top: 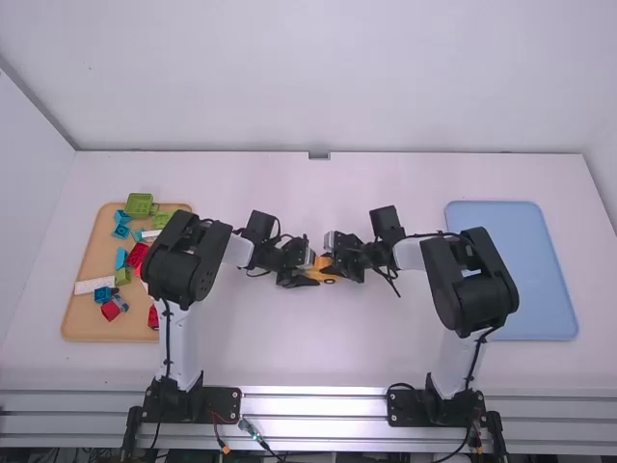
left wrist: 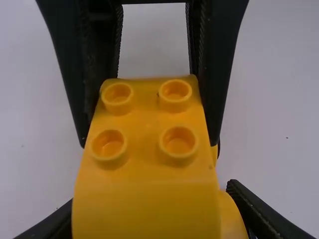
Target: Assemble lego blocks to make yellow taxi
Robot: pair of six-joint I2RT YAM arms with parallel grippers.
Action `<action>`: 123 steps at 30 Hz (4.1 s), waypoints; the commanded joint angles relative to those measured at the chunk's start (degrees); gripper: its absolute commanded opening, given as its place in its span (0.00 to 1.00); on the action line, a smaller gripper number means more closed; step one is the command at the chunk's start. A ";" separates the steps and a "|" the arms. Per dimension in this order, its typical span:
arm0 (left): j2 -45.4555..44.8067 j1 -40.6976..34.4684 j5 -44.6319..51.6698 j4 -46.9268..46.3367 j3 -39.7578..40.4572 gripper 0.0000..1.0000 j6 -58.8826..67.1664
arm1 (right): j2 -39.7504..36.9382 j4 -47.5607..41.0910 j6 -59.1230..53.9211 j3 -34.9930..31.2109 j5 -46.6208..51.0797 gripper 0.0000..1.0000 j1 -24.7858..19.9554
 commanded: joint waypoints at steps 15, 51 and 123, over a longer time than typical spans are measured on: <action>1.40 -0.46 -3.15 0.42 3.87 0.26 -2.73 | 3.74 -0.94 -0.83 -3.39 10.08 0.00 2.99; 1.40 -0.48 -4.28 -7.87 3.82 0.19 4.37 | 3.15 5.90 5.11 -0.44 -4.44 0.00 -2.21; 1.40 -0.81 -5.70 -2.75 3.80 0.11 -0.76 | 0.61 7.67 10.84 -8.15 9.77 0.00 1.11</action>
